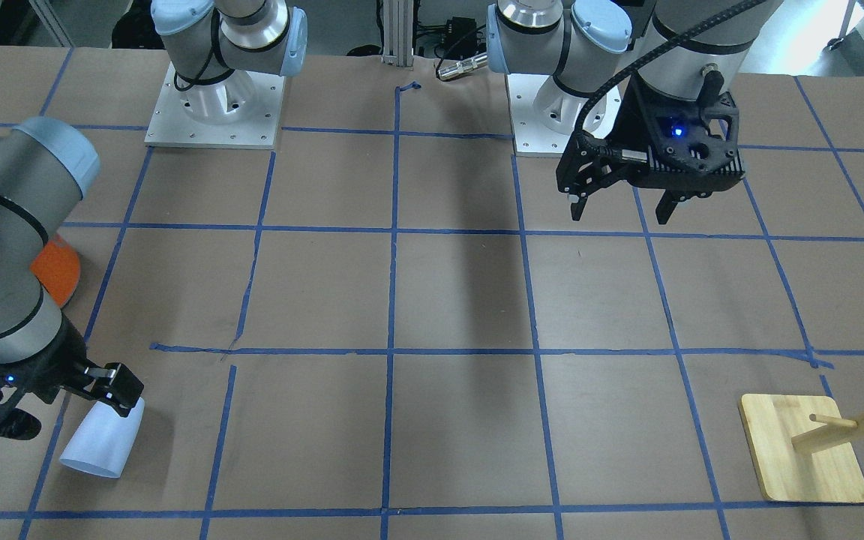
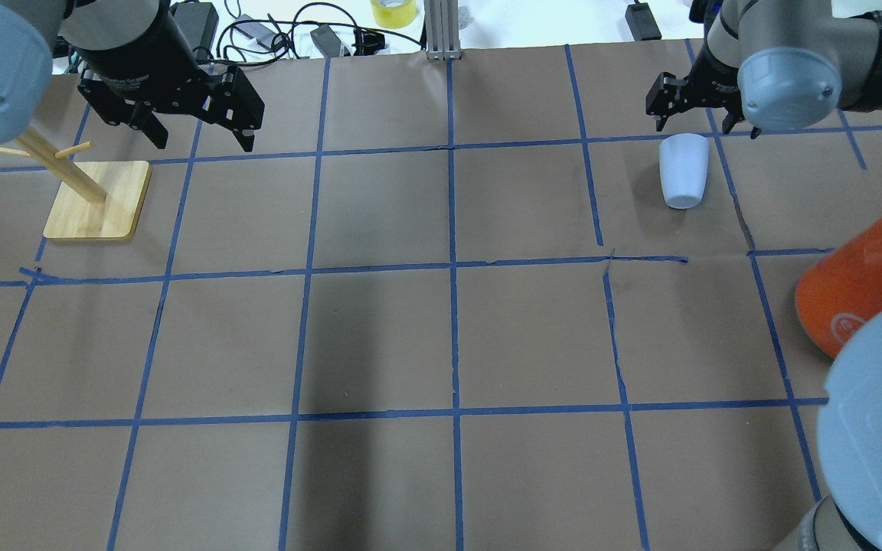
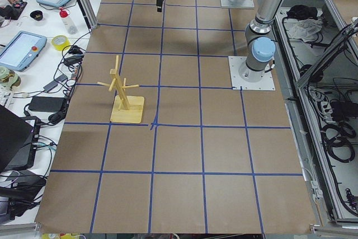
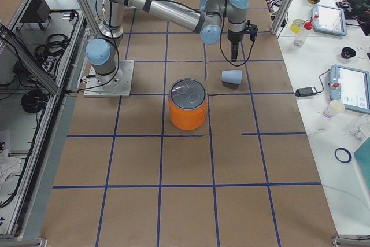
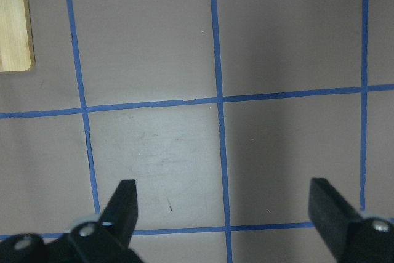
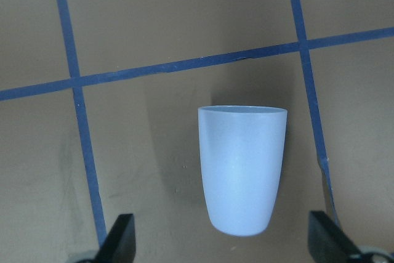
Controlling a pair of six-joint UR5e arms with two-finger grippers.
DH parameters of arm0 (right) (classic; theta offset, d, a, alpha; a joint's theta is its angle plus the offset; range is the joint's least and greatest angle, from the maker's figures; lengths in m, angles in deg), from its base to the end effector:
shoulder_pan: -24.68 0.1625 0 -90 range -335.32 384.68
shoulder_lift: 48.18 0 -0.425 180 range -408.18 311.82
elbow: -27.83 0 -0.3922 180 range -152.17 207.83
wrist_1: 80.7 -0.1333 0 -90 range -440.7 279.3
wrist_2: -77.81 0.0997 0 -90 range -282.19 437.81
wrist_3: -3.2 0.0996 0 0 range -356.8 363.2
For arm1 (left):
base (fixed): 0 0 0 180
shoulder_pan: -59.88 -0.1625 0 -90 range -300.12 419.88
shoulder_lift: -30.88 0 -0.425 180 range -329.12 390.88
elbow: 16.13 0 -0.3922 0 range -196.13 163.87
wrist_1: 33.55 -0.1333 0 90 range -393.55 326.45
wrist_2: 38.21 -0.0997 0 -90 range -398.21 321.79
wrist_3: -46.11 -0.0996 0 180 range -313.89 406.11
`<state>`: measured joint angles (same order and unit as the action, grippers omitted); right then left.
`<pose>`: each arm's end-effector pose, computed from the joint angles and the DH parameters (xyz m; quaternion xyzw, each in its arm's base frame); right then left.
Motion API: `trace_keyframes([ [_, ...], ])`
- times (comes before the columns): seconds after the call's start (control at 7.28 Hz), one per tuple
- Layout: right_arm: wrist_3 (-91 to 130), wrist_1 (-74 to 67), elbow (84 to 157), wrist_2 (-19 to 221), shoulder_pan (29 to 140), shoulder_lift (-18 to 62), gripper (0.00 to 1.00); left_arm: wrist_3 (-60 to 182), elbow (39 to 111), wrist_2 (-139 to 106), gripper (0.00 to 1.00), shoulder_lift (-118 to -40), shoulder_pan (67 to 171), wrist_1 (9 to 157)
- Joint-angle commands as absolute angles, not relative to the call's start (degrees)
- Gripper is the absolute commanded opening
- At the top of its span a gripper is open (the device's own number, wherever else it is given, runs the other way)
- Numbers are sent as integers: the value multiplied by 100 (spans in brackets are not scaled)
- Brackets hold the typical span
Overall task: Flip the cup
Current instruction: 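Lower the right gripper onto the upside-down light-blue cup and grasp it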
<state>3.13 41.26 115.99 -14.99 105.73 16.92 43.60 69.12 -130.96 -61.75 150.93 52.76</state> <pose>0.0252 -0.6657 0.3115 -0.0790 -0.9935 0.0754 0.0304 -0.1380 -0.5182 0.5127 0.0298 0.9980 -0.0504 0.0246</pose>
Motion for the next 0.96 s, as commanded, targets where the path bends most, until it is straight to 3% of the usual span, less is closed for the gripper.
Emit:
trace_keyframes([
  [0.0, 373, 4593, 11607, -1552, 10476, 1214, 100, 4365, 6912, -13093, 100, -6175, 15093, 5276],
  [0.82, 417, 5035, 11607, -1553, 10369, 483, 100, 4365, 6912, -13093, 100, -6175, 15093, 5276],
])
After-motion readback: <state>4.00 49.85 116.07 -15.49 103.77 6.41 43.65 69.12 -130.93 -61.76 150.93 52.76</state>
